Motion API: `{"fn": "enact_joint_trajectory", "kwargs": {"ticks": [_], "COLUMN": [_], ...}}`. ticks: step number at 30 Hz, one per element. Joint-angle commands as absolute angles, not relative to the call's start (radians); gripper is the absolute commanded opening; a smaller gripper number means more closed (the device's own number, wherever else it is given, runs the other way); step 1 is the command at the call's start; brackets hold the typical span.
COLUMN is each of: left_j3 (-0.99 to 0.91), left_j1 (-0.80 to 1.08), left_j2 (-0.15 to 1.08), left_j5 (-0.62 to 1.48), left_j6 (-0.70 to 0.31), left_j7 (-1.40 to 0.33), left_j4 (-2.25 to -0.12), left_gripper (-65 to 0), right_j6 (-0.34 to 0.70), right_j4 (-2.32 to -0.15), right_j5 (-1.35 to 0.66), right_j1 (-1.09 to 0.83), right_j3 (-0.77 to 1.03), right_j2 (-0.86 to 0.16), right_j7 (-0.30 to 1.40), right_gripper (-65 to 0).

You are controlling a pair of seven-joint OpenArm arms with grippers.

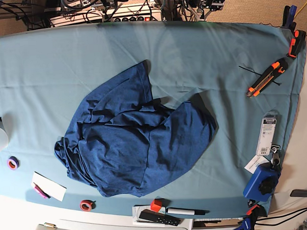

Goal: Layout the t-shirt on the table in an organized manner, then fold the t-shirt properly

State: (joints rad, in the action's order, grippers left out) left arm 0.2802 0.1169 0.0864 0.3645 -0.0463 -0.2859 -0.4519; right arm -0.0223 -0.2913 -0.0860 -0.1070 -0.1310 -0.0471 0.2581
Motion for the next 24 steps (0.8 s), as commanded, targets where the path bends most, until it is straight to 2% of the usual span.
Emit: {"fn": "enact_joint_trajectory", "kwargs": {"ticks": [1, 11, 19, 24], "left_j3": [0.281, 0.281, 0.241, 0.155], "left_j1": [0.138, 0.399, 0.653, 0.844], "left_j2": [0.097, 0.252, 0.434, 0.532], "left_j5": [0.372, 0.409, 0.54, 0.618], "left_j6": [-0.054, -0.05, -0.054, -0.089], "left_j7": [-0.282, -0.157, -0.171, -0.241], "left_j4": [-0.469, -0.799, -1.188, -1.505], "left_gripper": [-56.2, -56.2, -56.2, -56.2], "right_j6": [-0.024, -0.025, -0.032, -0.146], "right_j4": [-0.303, -0.62, -0.984, -1.284], "right_j5": [-0.082, -0.083, -0.082, -0.082], "right_j1": [-0.123, -0.369, -0.636, -0.851], "right_j3": [-0.129, -0.129, -0.129, -0.129], "right_j2": [-0.057, -0.146, -0.267, -0.327], "right_j7": [0.251, 0.151, 0.048, -0.043], "right_gripper": [-65.0, -65.0, -65.0, -65.0]}}
